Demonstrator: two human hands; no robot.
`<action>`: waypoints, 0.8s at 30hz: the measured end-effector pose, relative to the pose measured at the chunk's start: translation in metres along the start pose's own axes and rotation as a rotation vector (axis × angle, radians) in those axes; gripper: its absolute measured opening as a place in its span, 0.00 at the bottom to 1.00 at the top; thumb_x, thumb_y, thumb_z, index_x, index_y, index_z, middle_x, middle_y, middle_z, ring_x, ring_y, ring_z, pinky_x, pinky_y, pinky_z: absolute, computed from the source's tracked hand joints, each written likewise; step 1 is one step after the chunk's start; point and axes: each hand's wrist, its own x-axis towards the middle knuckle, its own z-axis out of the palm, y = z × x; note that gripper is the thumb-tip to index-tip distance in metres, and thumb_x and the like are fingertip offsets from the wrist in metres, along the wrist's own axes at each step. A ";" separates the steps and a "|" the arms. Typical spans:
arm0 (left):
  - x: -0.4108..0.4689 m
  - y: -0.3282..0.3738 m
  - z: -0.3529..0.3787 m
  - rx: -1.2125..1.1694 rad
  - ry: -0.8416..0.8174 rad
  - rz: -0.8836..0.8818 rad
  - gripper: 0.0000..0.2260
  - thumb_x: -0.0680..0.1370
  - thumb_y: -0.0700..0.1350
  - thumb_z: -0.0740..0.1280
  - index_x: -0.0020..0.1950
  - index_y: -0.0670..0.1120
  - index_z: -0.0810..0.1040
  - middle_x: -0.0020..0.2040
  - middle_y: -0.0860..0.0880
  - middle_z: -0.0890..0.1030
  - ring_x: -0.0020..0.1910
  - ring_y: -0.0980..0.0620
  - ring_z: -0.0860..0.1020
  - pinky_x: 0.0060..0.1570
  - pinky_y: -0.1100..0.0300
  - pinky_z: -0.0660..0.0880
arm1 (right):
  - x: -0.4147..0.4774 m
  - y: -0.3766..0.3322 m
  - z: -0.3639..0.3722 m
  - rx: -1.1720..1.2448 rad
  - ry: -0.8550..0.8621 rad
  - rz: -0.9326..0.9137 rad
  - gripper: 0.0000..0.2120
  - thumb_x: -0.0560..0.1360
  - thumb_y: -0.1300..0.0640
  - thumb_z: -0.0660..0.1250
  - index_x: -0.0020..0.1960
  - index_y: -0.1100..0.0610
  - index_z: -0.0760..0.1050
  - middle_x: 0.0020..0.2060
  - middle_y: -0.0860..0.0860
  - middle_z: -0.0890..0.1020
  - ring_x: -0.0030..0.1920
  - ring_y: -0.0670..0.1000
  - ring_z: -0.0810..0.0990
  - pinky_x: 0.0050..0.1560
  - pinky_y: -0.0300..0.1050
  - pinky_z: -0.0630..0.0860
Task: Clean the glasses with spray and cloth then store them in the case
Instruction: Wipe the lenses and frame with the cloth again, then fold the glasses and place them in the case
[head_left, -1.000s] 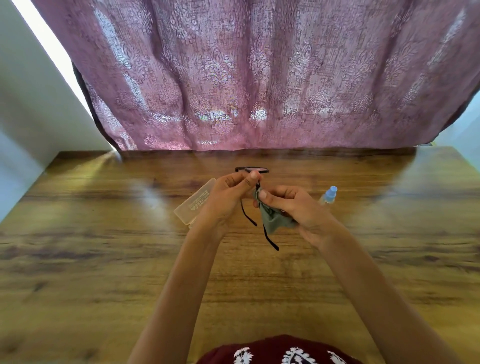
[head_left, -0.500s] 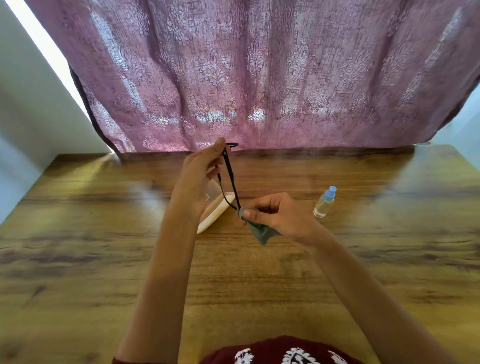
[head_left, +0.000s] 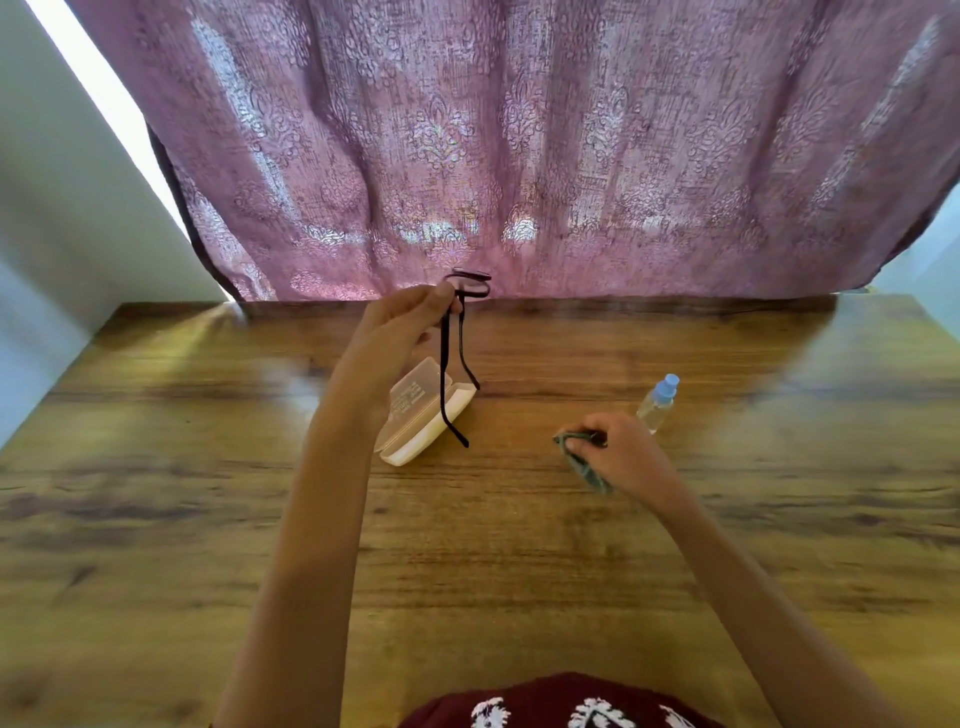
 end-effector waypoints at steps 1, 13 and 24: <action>-0.001 -0.001 0.001 0.047 -0.028 0.024 0.08 0.76 0.53 0.68 0.44 0.50 0.82 0.41 0.60 0.83 0.45 0.67 0.78 0.53 0.66 0.70 | 0.003 0.007 0.000 -0.020 0.011 0.025 0.06 0.76 0.63 0.68 0.46 0.54 0.81 0.38 0.45 0.81 0.36 0.41 0.76 0.35 0.26 0.69; -0.012 -0.031 -0.009 0.488 -0.103 0.200 0.07 0.78 0.43 0.67 0.47 0.44 0.84 0.47 0.48 0.82 0.49 0.50 0.77 0.51 0.58 0.71 | 0.029 0.034 0.017 -0.284 0.260 -0.015 0.09 0.76 0.66 0.66 0.55 0.63 0.79 0.48 0.55 0.80 0.50 0.52 0.77 0.50 0.37 0.66; -0.015 -0.034 -0.009 0.716 -0.071 0.348 0.14 0.74 0.53 0.68 0.47 0.44 0.85 0.46 0.47 0.83 0.44 0.49 0.75 0.50 0.51 0.70 | 0.038 -0.008 0.001 0.011 0.309 -0.024 0.08 0.78 0.59 0.62 0.51 0.58 0.79 0.42 0.51 0.83 0.39 0.48 0.79 0.40 0.34 0.74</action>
